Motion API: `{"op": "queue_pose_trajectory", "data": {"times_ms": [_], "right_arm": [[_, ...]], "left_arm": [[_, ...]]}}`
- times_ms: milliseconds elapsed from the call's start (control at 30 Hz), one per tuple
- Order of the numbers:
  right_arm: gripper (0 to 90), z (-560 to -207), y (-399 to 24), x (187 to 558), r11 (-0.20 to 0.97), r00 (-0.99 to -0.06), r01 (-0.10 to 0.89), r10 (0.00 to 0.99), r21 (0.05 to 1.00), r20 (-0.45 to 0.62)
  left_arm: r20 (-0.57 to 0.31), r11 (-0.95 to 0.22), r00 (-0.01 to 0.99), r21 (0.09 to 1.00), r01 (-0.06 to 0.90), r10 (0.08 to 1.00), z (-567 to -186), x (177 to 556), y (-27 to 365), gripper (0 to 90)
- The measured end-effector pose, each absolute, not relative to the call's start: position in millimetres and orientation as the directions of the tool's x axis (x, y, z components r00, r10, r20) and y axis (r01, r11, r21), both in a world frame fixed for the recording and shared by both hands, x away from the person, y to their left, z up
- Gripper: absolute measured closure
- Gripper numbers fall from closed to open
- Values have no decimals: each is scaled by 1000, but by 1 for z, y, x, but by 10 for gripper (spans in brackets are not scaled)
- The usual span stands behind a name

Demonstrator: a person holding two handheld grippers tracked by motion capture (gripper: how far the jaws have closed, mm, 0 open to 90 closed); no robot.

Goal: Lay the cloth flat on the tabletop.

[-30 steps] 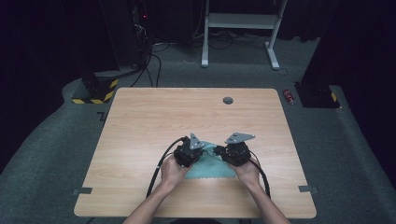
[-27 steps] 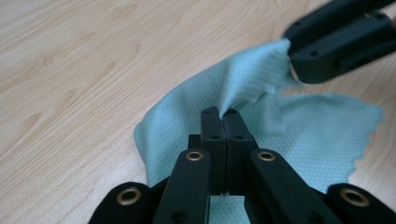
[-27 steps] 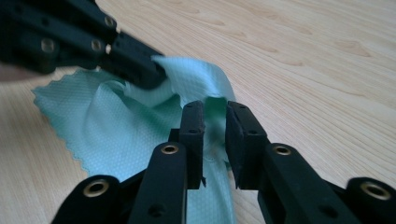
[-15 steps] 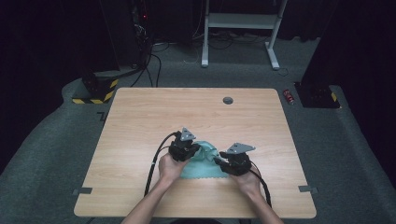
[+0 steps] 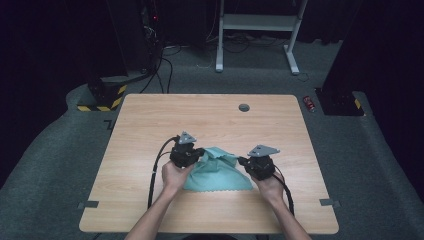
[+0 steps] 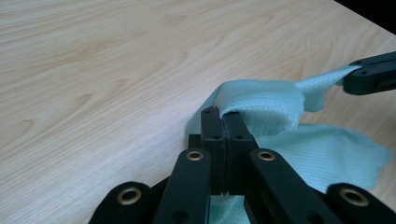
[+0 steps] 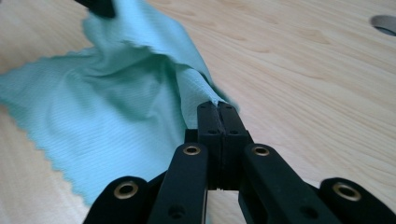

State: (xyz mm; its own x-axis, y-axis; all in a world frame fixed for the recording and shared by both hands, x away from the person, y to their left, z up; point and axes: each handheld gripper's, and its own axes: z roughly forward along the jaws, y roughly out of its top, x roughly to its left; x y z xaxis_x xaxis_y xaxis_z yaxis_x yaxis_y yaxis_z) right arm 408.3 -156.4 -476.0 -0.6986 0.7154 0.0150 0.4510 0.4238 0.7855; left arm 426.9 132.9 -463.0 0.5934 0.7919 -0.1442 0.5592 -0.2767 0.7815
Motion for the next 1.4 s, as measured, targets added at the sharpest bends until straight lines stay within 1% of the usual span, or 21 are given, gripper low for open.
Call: {"op": "queue_pose_trajectory", "data": {"times_ms": [100, 233, 400, 467, 500, 533, 567, 600, 633, 667, 700, 800, 933, 1000, 1033, 1133, 1200, 1233, 1400], "right_arm": [[900, -477, -164, 418, 410, -675, 481, 737, 775, 29], [900, -479, -167, 422, 414, -661, 491, 750, 767, 18], [900, -484, -167, 435, 399, -628, 531, 778, 747, 31], [896, -485, -168, 440, 389, -616, 545, 787, 743, 40], [856, -487, -166, 440, 396, -603, 541, 798, 742, 13], [856, -487, -166, 440, 396, -603, 541, 798, 742, 13], [743, -487, -162, 437, 424, -605, 527, 796, 736, -26], [723, -487, -162, 437, 426, -606, 525, 795, 737, -27], [723, -487, -162, 437, 426, -606, 525, 795, 737, -27], [698, -487, -162, 437, 418, -606, 528, 795, 740, -17], [676, -486, -164, 437, 402, -604, 533, 797, 745, 2], [652, -484, -168, 438, 369, -586, 541, 810, 756, 24], [659, -481, -169, 435, 379, -557, 520, 830, 766, -33], [672, -479, -166, 432, 395, -572, 505, 819, 767, -45], [677, -481, -161, 430, 419, -602, 494, 797, 762, -48], [677, -487, -152, 432, 441, -624, 502, 780, 745, -41], [676, -490, -149, 434, 446, -627, 508, 778, 737, -38], [675, -496, -144, 436, 449, -635, 524, 772, 724, -19], [662, -500, -133, 436, 466, -655, 523, 756, 714, -13]], "left_arm": [[-156, -253, 569, 780, 573, 808, -462, 431, 143, 892], [-150, -247, 537, 765, 595, 830, -466, 437, 154, 891], [-159, -232, 485, 725, 648, 860, -479, 447, 166, 888], [-160, -232, 474, 710, 665, 866, -485, 451, 169, 871], [-163, -232, 472, 707, 669, 866, -487, 452, 169, 781], [-160, -232, 469, 704, 671, 869, -488, 453, 170, 781], [-153, -240, 472, 702, 670, 868, -489, 453, 169, 683], [-144, -247, 480, 710, 659, 865, -488, 450, 168, 638], [-144, -247, 480, 710, 659, 865, -488, 450, 168, 595], [-135, -251, 485, 720, 647, 864, -486, 447, 166, 595], [-118, -262, 491, 728, 634, 863, -484, 445, 165, 555], [-78, -281, 504, 752, 596, 860, -476, 438, 163, 496], [-31, -316, 527, 771, 554, 849, -465, 429, 159, 476], [-20, -338, 551, 771, 540, 834, -464, 427, 157, 476], [-8, -360, 570, 767, 531, 822, -464, 426, 153, 472], [36, -425, 605, 745, 514, 795, -470, 428, 139, 463], [53, -444, 612, 738, 508, 789, -473, 429, 133, 461], [60, -455, 618, 733, 506, 784, -475, 430, 129, 461], [94, -489, 615, 703, 516, 783, -489, 440, 117, 465]]}}
